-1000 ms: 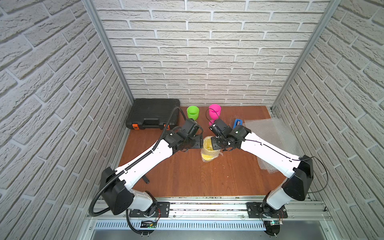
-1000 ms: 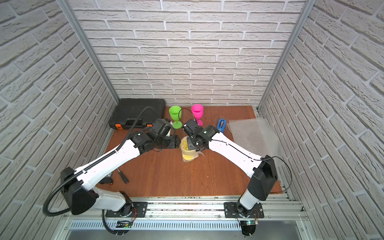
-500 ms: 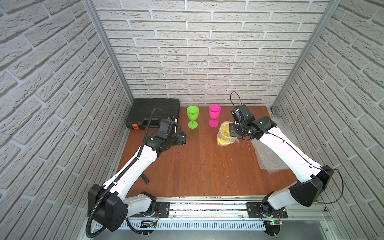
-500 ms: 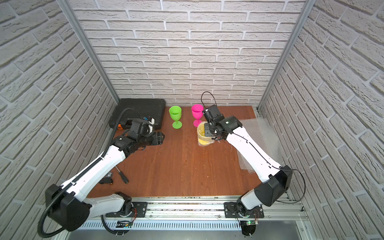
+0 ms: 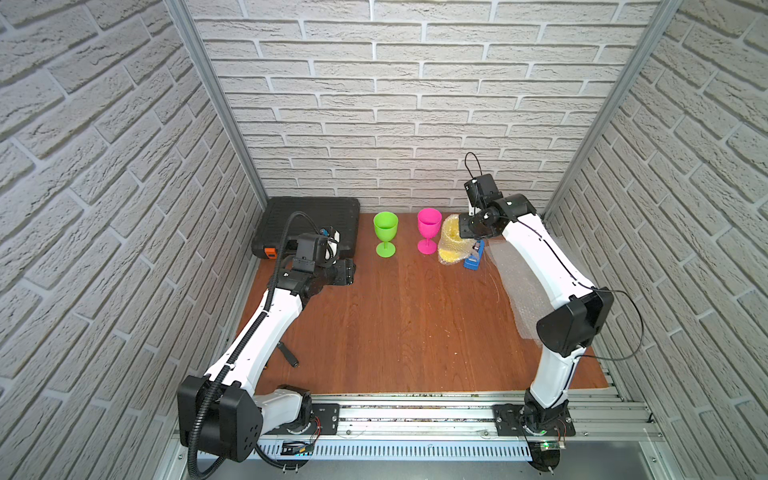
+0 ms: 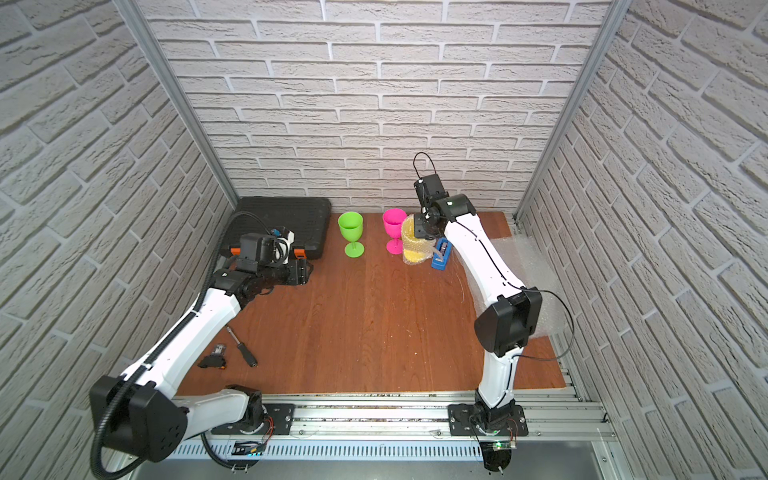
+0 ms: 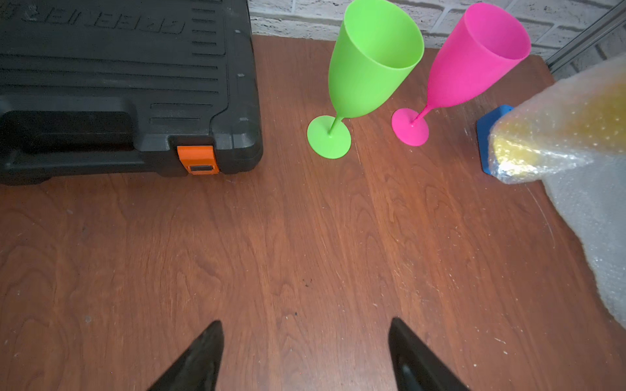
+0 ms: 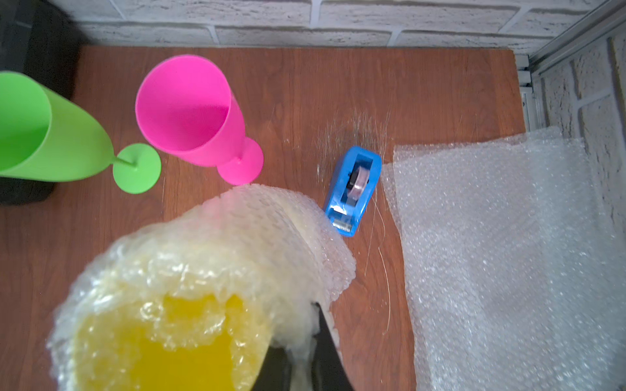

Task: Wrap wine glasses in bubble wrap
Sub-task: Place the bubble wrap at the center of the board.

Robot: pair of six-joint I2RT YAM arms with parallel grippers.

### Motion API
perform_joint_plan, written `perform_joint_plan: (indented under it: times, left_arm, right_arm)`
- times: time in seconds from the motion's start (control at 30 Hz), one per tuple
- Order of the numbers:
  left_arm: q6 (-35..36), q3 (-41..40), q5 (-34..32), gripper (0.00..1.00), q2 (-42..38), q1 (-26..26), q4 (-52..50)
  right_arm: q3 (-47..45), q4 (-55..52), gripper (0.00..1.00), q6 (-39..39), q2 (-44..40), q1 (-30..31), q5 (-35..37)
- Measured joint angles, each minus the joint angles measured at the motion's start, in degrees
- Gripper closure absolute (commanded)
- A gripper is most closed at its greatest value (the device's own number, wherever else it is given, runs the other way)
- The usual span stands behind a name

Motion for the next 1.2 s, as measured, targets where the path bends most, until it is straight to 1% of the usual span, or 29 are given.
perform_joint_plan:
  times: [0.2, 0.4, 0.57, 0.67, 0.97, 1.2]
  left_arm:
    - [2.78, -0.2, 0.66, 0.25, 0.98, 1.16, 0.04]
    - [3.93, -1.6, 0.9, 0.26, 2.56, 1.53, -0.02]
    - [4.02, -1.53, 1.88, 0.29, 6.29, 1.53, -0.04]
    - [4.02, -1.53, 2.6, 0.29, 7.63, 1.57, -0.17]
    - [4.04, -1.53, 3.15, 0.29, 6.45, 1.68, -0.24]
    - [4.0, -1.51, 3.85, 0.29, 5.55, 1.73, -0.33]
  right_arm:
    - [6.19, 0.24, 0.98, -1.05, 7.04, -2.27, -1.7]
    - [12.9, -0.17, 0.98, -1.79, 13.53, -3.15, -1.22]
    - [14.34, 0.35, 0.98, -1.84, 14.08, -3.15, -0.63]
    - [15.26, 0.85, 0.98, -1.84, 14.08, -3.15, -0.46]
    - [15.78, 2.16, 0.98, -2.01, 14.27, -3.39, 0.15]
    - [16.85, 3.52, 0.98, -1.99, 17.14, -4.5, 0.31]
